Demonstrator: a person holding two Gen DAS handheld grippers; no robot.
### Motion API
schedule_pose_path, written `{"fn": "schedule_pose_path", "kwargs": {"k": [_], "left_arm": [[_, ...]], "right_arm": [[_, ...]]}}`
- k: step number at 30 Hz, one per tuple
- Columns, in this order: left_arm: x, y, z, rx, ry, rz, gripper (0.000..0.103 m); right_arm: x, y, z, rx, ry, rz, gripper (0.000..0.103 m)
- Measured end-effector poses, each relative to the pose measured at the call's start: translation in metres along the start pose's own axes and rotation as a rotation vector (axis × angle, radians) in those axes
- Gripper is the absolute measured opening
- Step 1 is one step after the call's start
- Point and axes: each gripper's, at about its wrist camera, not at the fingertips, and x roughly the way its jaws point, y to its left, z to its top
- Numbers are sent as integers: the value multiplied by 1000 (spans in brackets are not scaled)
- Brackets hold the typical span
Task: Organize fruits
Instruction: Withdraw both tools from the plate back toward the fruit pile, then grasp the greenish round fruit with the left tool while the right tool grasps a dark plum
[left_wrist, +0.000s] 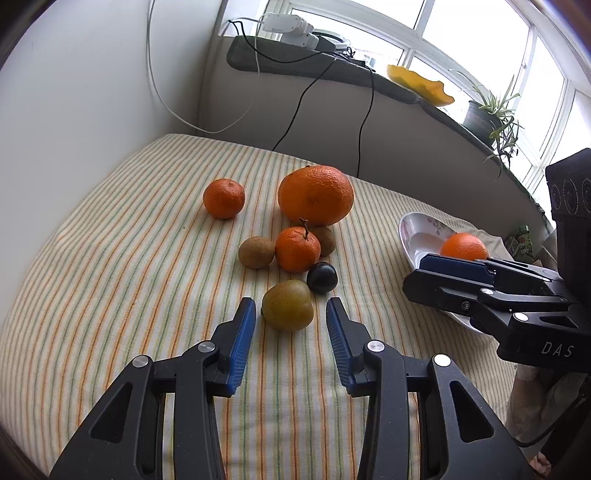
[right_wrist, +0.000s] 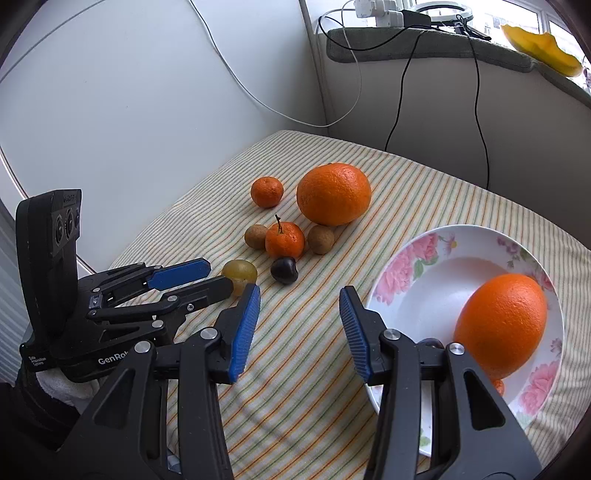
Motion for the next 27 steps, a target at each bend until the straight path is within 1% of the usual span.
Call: {"fn": "schedule_pose_path", "kwargs": {"k": [3, 5, 14, 21, 27], "left_arm": [[3, 1, -1, -2, 8, -5, 38], [5, -1, -1, -2, 14, -8, 38], [16, 0, 2, 5, 43, -12, 38], [19, 3, 0, -3, 56, -13, 38], [21, 2, 0, 2, 59, -7, 38]], "right_arm": [[16, 3, 7, -14, 25, 7, 46], [27, 5, 13, -26, 47, 16, 43], [66, 9, 23, -59, 127, 7, 37], [79, 12, 26, -67, 156, 13, 36], [86, 13, 27, -73, 171, 11, 30]]}}
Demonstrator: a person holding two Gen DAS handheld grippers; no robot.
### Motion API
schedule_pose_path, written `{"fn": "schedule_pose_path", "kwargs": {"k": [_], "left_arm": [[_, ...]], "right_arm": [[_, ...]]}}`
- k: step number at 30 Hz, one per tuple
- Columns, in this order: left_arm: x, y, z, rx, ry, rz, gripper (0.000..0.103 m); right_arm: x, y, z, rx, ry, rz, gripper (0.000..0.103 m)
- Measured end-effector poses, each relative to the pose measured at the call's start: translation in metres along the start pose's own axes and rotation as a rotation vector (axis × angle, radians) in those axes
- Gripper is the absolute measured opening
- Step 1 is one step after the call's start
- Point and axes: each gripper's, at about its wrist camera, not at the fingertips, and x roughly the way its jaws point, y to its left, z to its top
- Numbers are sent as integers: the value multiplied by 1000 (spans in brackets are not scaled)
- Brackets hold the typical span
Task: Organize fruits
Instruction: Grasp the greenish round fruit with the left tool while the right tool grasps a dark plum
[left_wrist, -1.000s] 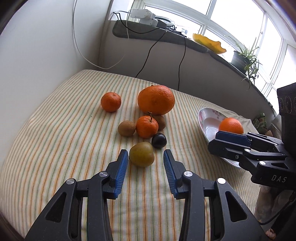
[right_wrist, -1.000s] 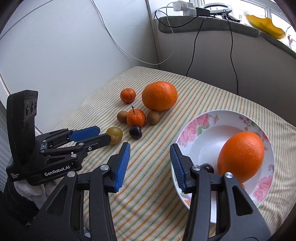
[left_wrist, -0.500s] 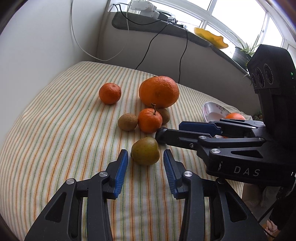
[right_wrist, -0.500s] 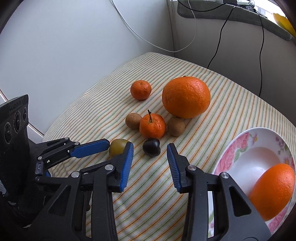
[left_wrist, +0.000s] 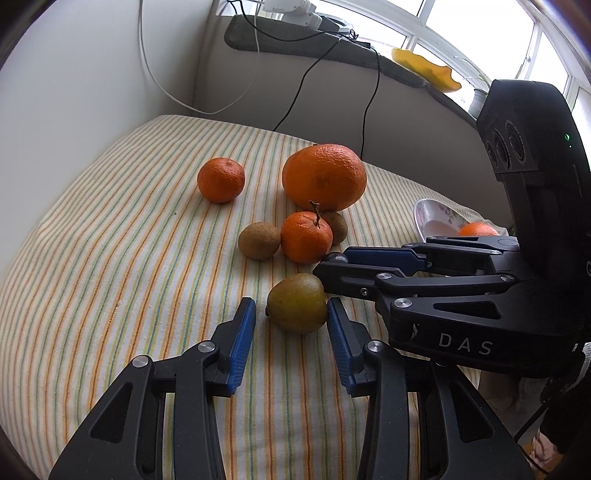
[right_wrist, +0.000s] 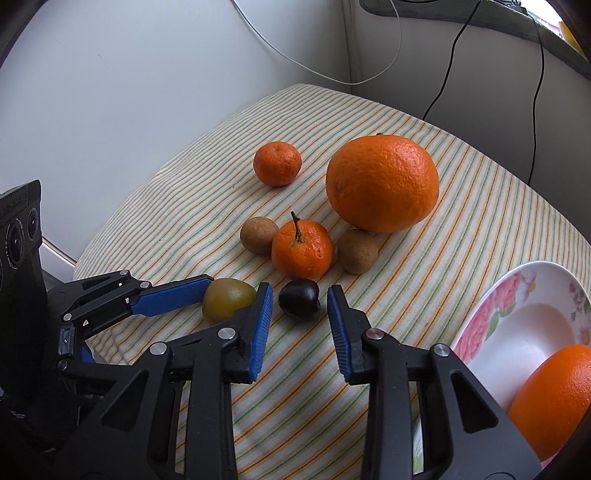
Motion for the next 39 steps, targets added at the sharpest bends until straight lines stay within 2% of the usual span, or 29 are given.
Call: {"fn": "schedule_pose_path", "kwargs": {"k": [4, 8, 13, 26, 39], "left_arm": [[3, -3, 1, 11, 2, 10, 38], [2, -3, 1, 18, -4, 6, 31], [1, -3, 1, 19, -10, 4, 30], [-9, -4, 2, 1, -32, -1, 29], [-15, -36, 9, 48, -58, -46, 29]], "right_arm": [[4, 1, 0, -9, 9, -5, 25], [6, 3, 0, -13, 3, -11, 25], [2, 1, 0, -7, -9, -6, 25], [-25, -6, -7, 6, -55, 4, 24], [-63, -29, -20, 38, -121, -20, 24]]}}
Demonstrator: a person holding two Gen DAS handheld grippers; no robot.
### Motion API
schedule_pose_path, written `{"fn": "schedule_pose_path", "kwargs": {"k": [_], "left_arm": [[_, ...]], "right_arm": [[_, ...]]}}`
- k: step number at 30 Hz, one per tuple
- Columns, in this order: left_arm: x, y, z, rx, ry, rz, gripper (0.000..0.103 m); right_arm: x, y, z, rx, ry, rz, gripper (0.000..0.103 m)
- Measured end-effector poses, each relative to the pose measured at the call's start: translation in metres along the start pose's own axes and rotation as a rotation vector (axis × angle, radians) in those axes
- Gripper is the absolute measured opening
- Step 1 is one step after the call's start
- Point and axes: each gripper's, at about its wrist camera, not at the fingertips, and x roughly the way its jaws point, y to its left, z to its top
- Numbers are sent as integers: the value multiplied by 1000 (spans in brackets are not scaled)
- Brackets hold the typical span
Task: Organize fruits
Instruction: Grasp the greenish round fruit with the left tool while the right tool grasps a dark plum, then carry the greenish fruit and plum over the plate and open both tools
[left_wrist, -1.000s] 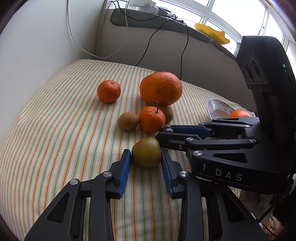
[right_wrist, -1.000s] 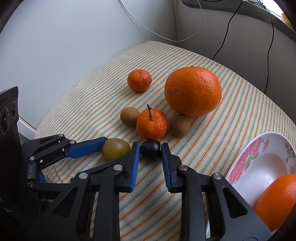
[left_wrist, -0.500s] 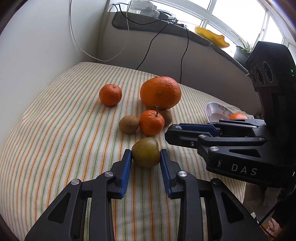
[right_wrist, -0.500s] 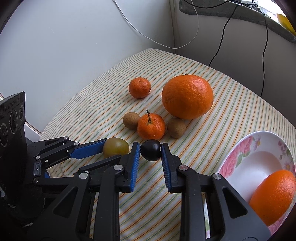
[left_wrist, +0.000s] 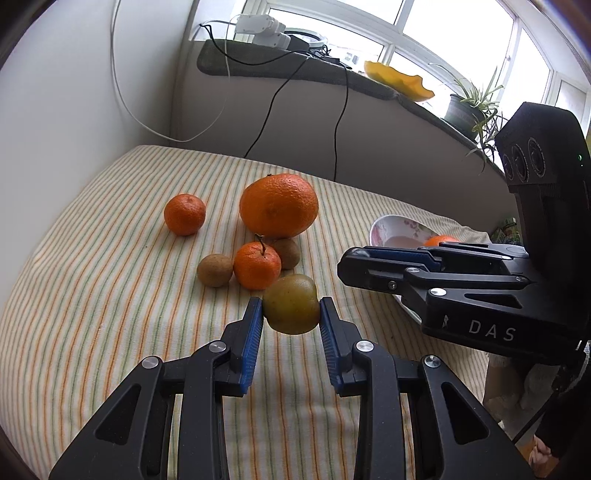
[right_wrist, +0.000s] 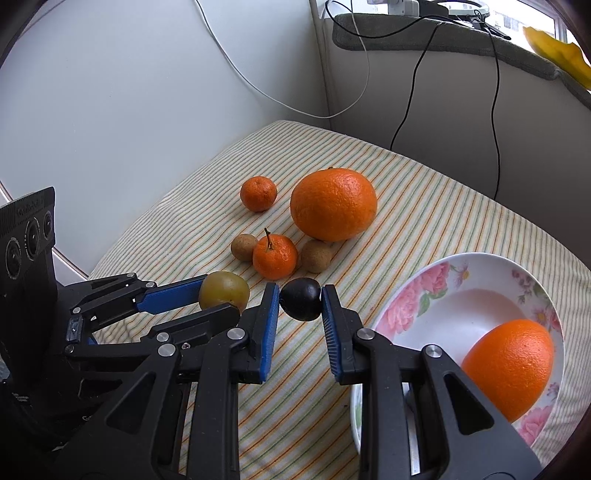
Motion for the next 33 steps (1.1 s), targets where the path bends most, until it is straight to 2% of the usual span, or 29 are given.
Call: {"fn": "schedule_pose_path", "kwargs": {"k": [17, 33], "left_arm": [[16, -55, 10, 83, 6, -80, 29], [38, -87, 13, 133, 45, -121, 29]], "right_arm": [[-47, -49, -9, 58, -60, -102, 24], [-60, -71, -8, 63, -74, -160, 24]]}}
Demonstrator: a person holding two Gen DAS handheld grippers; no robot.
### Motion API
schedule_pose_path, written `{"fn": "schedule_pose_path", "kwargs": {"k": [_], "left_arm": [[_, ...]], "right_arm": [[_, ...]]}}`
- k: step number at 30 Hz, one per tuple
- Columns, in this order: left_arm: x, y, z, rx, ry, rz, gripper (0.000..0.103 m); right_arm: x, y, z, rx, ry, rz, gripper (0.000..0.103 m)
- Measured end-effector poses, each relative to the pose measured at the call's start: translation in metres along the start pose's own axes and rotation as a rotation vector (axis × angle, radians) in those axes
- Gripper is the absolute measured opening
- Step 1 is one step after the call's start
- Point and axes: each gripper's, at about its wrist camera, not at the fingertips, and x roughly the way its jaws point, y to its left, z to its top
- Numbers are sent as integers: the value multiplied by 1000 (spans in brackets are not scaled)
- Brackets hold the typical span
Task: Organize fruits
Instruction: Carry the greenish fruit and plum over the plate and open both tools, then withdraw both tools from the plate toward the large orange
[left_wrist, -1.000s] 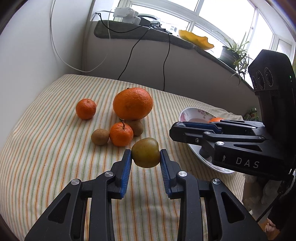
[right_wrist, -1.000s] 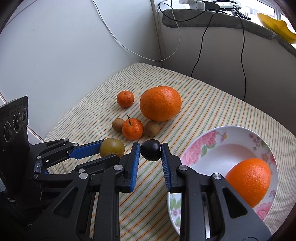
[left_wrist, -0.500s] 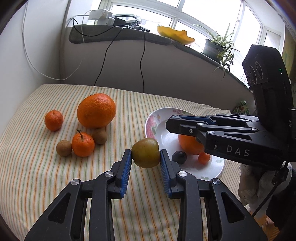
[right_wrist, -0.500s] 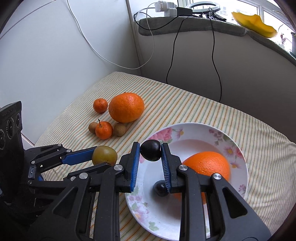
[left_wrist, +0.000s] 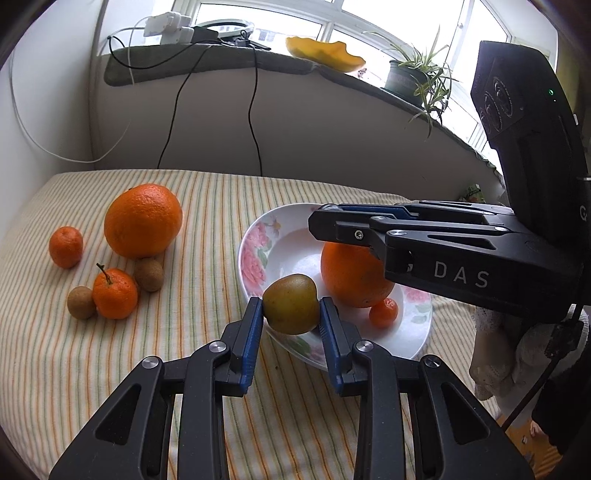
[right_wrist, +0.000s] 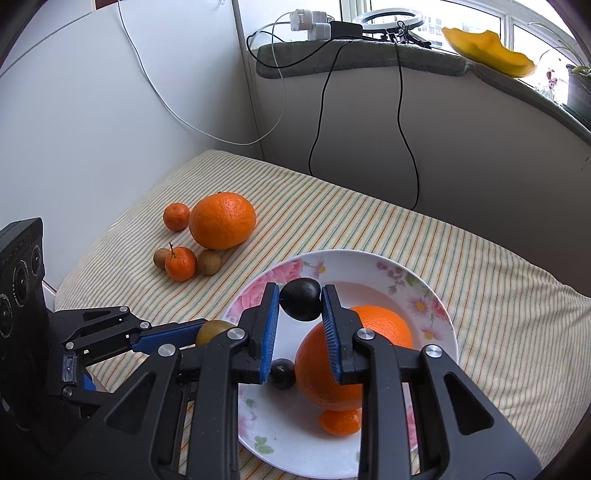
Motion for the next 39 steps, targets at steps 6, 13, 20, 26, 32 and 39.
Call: {"fn": "schedule_pose_path", "kwargs": {"k": [6, 13, 20, 26, 32, 39], "left_arm": [[3, -2, 0, 4, 7, -5, 29], [1, -6, 2, 11, 6, -16, 30], [2, -10, 0, 13, 8, -18, 31], [1, -9, 1, 2, 2, -10, 41], [-2, -7, 0, -12, -1, -11, 47], [-10, -1, -5, -29, -13, -2, 47]], "right_arm": [[2, -1, 1, -4, 2, -4, 25], [1, 0, 2, -5, -2, -16, 25], [1, -1, 2, 5, 0, -21, 26], [-5, -2, 3, 13, -28, -54, 74], [-6, -1, 3, 16, -26, -58, 76], [-12, -7, 4, 56, -38, -42, 77]]}}
